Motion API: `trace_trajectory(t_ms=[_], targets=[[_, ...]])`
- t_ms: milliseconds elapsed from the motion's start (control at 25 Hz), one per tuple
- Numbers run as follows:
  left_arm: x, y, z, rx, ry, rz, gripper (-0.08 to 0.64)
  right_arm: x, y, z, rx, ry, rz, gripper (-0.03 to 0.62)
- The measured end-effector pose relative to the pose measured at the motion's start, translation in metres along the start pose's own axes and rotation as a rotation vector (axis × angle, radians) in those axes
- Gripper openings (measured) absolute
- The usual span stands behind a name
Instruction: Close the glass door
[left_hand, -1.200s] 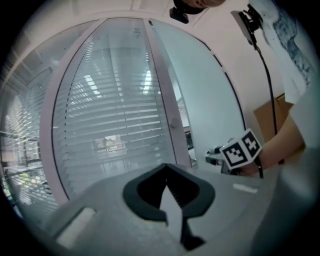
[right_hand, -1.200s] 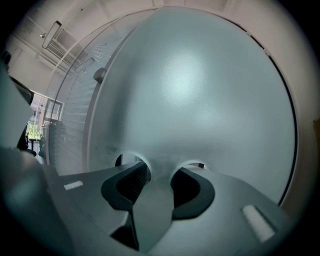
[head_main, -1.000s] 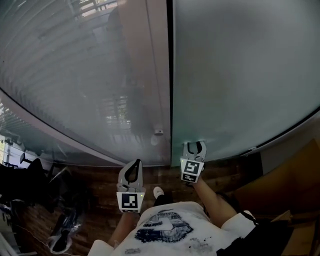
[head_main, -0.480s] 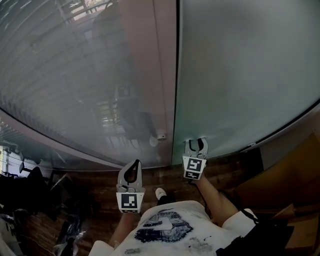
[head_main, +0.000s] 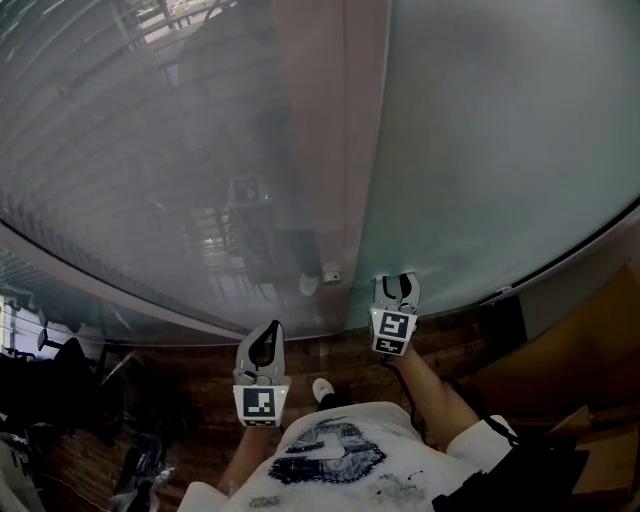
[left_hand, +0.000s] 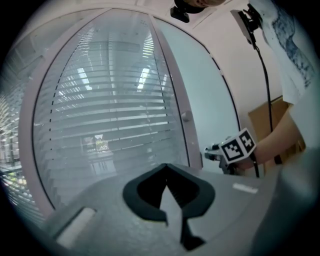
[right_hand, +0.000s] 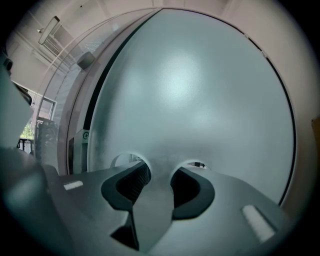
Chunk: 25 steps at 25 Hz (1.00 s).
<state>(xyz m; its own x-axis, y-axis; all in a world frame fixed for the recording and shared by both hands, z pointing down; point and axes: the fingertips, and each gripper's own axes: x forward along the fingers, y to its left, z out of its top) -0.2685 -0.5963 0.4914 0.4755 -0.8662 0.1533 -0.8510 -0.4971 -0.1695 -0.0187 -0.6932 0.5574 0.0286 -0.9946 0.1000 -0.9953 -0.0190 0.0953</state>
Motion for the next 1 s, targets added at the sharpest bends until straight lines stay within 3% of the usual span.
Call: trace_trajectory(t_ms=[560, 1000], targets=[[0.007, 0.021, -0.014, 0.006, -0.008, -0.021, -0.002, 0.01, -0.005, 0.001, 0.009, -0.019, -0.033, 0.138], [0.022, 0.021, -0.017, 0.029, -0.028, -0.096, -0.002, 0.01, -0.01, 0.0, 0.014, -0.037, -0.056, 0.137]])
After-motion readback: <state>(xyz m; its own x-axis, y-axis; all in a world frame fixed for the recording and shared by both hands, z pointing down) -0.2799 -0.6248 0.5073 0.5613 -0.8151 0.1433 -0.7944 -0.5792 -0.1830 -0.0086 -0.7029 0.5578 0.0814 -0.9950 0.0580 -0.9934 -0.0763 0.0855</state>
